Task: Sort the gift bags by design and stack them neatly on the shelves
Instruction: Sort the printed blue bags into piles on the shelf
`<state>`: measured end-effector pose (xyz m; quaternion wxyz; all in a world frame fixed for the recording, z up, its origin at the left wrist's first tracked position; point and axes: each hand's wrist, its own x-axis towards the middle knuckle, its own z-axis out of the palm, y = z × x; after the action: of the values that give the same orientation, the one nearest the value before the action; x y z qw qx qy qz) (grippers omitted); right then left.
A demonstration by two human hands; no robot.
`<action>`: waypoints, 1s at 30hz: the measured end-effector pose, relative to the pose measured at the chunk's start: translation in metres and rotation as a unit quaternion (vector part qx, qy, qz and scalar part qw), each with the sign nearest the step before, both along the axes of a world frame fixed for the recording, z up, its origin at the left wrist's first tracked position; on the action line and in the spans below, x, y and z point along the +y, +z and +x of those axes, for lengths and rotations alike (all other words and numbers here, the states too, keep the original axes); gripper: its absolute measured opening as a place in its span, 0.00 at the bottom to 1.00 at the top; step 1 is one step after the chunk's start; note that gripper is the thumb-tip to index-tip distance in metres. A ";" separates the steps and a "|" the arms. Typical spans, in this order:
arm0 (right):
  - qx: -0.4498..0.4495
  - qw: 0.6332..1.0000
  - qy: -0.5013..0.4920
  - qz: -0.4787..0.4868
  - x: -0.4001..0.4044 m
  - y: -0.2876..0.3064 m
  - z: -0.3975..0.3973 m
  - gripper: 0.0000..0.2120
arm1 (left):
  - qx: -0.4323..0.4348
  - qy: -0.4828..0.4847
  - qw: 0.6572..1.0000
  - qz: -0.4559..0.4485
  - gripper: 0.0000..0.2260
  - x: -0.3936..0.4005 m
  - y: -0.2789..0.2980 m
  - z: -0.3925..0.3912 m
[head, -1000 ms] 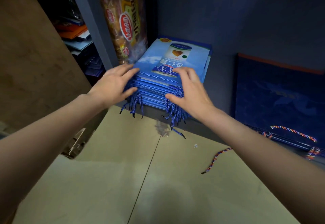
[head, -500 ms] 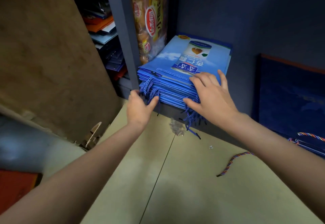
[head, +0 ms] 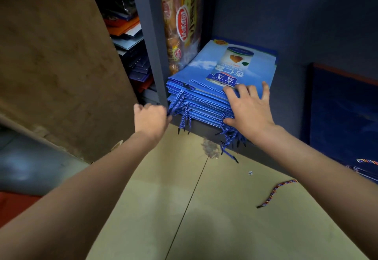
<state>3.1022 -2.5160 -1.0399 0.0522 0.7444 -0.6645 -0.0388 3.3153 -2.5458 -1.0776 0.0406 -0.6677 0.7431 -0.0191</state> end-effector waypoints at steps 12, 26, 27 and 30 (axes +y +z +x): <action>0.011 1.000 -0.002 0.005 -0.002 0.001 0.000 0.38 | 0.353 0.048 0.930 -0.095 0.20 0.007 0.014 -0.007; 0.026 1.000 -0.008 -0.002 -0.001 0.006 0.003 0.38 | 0.104 0.025 0.993 -0.051 0.14 -0.010 0.019 -0.023; 0.026 1.000 -0.007 -0.005 -0.002 0.007 0.004 0.38 | 0.083 0.015 0.995 -0.052 0.12 -0.014 0.021 -0.019; 0.020 1.000 -0.010 0.005 -0.002 0.007 0.004 0.38 | 0.089 0.019 0.995 -0.036 0.12 -0.015 0.018 -0.016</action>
<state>3.1061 -2.5176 -1.0325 0.0614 0.7368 -0.6709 -0.0571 3.2994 -2.5604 -1.0596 -0.0492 -0.6818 0.7298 0.0141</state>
